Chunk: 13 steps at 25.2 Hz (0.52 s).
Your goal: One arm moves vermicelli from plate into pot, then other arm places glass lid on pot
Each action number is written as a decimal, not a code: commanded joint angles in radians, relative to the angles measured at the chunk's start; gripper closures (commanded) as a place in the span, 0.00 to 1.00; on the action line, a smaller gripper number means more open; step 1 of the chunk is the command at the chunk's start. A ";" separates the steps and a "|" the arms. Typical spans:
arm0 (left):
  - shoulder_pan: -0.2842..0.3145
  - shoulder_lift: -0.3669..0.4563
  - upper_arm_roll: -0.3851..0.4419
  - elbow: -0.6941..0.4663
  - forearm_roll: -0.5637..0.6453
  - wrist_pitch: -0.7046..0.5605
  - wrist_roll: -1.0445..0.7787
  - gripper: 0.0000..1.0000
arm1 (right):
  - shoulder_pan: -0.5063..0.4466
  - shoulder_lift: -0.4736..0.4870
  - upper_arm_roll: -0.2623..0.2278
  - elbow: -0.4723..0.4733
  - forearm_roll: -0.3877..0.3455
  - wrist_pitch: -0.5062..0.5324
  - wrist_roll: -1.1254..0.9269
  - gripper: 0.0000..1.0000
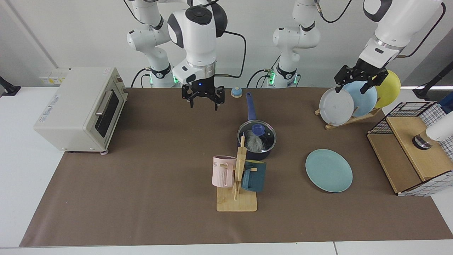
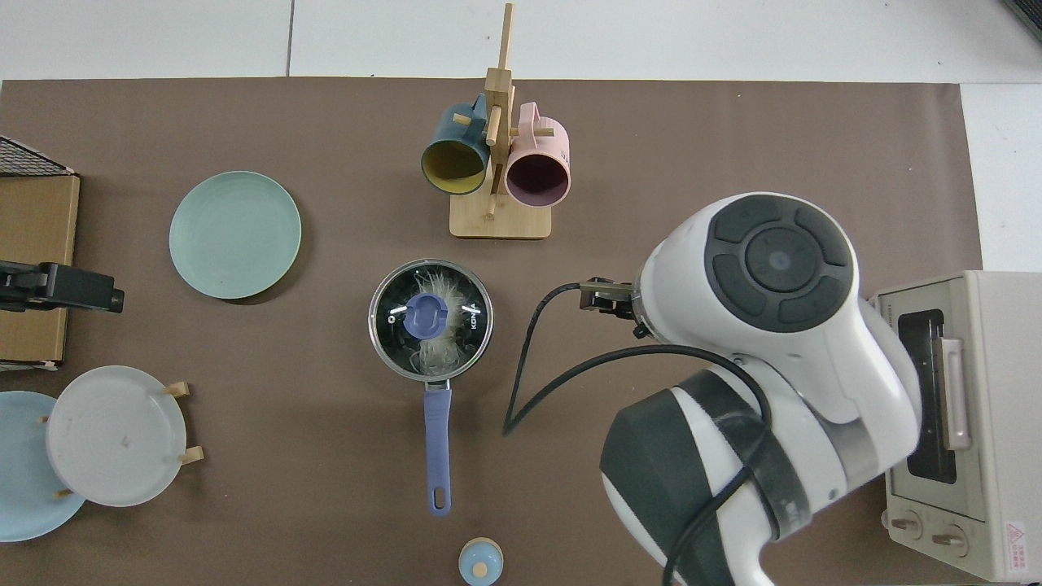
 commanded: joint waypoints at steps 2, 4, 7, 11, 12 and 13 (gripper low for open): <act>-0.007 -0.028 0.000 -0.034 0.020 0.012 0.002 0.00 | -0.135 -0.128 0.016 -0.169 -0.019 0.025 -0.180 0.01; -0.007 -0.028 0.000 -0.034 0.020 0.012 0.002 0.00 | -0.195 -0.151 0.016 -0.201 -0.019 0.026 -0.249 0.01; -0.012 -0.028 0.000 -0.034 0.020 0.012 0.002 0.00 | -0.283 -0.166 0.017 -0.224 -0.015 0.022 -0.350 0.01; -0.012 -0.028 -0.003 -0.034 0.020 0.012 0.003 0.00 | -0.373 -0.165 0.017 -0.215 -0.001 0.019 -0.477 0.01; -0.012 -0.028 -0.003 -0.034 0.020 0.012 0.002 0.00 | -0.386 -0.161 0.017 -0.210 -0.001 0.019 -0.494 0.01; -0.012 -0.030 -0.003 -0.034 0.020 0.012 0.003 0.00 | -0.393 -0.160 0.017 -0.204 -0.001 0.019 -0.502 0.01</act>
